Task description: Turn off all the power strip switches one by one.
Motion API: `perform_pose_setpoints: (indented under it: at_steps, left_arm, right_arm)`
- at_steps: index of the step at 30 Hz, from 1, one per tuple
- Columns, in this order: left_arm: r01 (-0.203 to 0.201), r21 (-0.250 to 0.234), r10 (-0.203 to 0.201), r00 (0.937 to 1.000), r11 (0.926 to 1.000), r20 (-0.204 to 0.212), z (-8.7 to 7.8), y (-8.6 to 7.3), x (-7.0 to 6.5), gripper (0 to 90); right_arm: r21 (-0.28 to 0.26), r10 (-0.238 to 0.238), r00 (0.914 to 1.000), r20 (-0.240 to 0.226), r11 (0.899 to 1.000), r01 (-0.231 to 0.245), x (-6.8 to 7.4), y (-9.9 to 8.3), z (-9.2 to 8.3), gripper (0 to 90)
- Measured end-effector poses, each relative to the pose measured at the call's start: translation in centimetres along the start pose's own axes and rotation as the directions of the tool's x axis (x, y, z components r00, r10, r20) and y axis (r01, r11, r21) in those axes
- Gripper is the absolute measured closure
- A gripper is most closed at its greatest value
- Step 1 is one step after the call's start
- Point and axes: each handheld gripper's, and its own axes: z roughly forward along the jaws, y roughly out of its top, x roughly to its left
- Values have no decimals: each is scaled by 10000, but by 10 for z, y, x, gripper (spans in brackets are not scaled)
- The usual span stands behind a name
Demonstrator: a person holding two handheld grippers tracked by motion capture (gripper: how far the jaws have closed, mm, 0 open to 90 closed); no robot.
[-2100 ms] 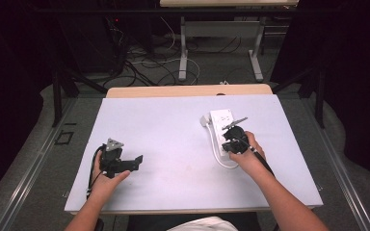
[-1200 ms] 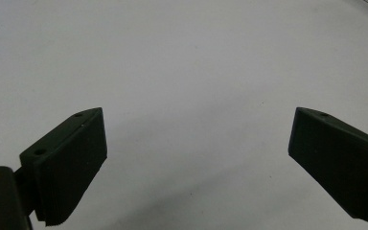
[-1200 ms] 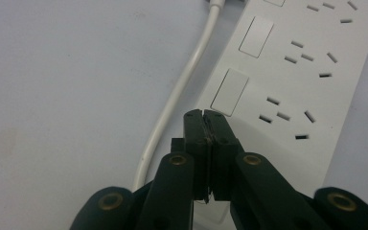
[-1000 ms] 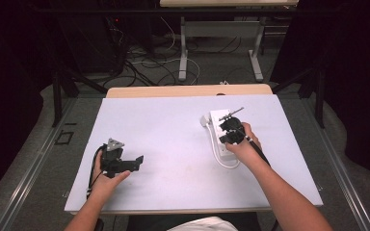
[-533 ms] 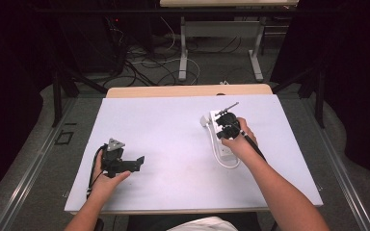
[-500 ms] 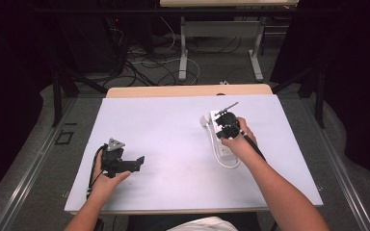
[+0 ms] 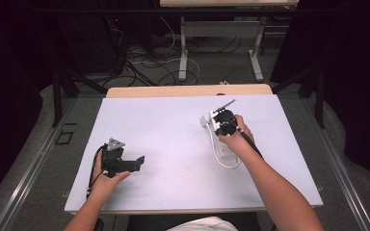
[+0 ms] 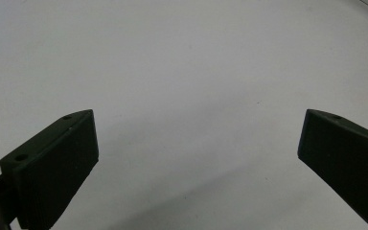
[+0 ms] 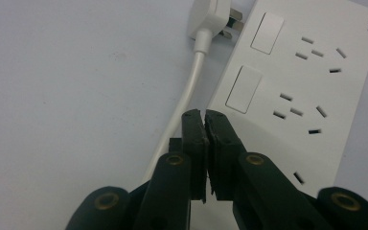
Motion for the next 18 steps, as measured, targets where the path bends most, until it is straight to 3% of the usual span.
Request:
perform_pose_setpoints:
  at_steps: [4, 5, 10, 12, 17, 18]
  left_arm:
    - [-7, -27, 7, 10000, 10000, -4, 0, 0, 0, 3]
    - [-14, -23, 14, 10000, 10000, 1, 0, 0, 0, 3]
    - [2, 90, -3, 10000, 10000, 66, 0, 0, -1, 3]
    - [-62, 101, 61, 9999, 9999, 80, 0, 0, 0, 3]
    - [39, 8, -39, 9999, 10000, 106, -1, 0, -1, 3]
    - [28, 11, -28, 9999, 10000, 104, -1, 0, -1, 3]
  right_arm:
    - [-245, 158, 9998, -101, 9996, -160, -2, 2, 4, 873]
    - [-13, 152, 9999, -15, 9999, -152, -3, 3, 3, 873]
    - [82, 96, 9999, 135, 9999, -98, -6, 3, 7, 874]
    - [-43, 247, 9996, 101, 9997, -247, -6, 3, 10, 873]
    - [225, 420, 9987, 278, 9988, -426, -6, 4, 12, 873]
    - [69, 356, 9991, 235, 9993, -358, -8, 4, 13, 874]
